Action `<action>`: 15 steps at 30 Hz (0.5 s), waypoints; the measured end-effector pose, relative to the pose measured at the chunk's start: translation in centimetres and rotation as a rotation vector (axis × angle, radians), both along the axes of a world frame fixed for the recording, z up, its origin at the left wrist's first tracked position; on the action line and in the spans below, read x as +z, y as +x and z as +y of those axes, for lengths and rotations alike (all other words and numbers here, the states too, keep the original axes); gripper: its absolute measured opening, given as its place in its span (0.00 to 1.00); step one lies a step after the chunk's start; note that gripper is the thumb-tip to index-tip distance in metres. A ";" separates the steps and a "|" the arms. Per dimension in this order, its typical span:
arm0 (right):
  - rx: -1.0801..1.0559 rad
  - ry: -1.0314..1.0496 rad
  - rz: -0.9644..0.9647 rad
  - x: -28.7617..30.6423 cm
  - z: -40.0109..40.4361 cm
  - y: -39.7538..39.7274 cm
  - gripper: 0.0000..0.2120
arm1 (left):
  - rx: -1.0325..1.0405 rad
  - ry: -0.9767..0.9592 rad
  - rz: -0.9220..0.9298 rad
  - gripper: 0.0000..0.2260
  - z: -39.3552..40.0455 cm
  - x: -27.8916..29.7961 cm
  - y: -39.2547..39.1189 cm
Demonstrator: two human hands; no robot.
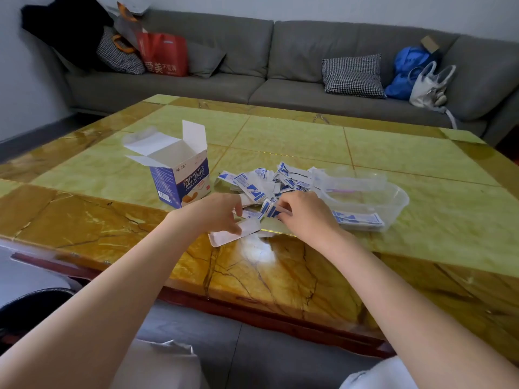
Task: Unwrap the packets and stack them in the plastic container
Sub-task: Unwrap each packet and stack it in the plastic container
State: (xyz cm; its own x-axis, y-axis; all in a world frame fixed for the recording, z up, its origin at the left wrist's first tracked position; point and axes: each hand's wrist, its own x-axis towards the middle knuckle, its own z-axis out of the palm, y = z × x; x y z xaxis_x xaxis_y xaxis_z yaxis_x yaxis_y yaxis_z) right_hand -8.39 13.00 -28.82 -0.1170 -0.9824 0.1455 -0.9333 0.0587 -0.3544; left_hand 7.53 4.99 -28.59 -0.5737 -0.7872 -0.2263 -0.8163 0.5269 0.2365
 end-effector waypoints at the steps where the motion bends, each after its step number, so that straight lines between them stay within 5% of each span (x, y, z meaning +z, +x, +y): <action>1: 0.006 0.009 0.003 0.0 0.1 0.1 0.03 | 0.004 -0.004 -0.034 0.16 0.1 0.0 0.0; 7: -0.017 0.032 -0.230 0.4 0.4 0.0 0.03 | 0.005 -0.043 0.066 0.04 0.4 0.8 -0.7; 11: -0.084 0.041 -0.512 1.1 0.4 -0.3 0.03 | 0.083 -0.134 0.380 0.11 0.6 1.5 -1.2; 15: -0.123 0.097 -0.787 1.5 0.7 -0.1 0.05 | 0.055 -0.001 0.446 0.13 1.3 1.4 -1.9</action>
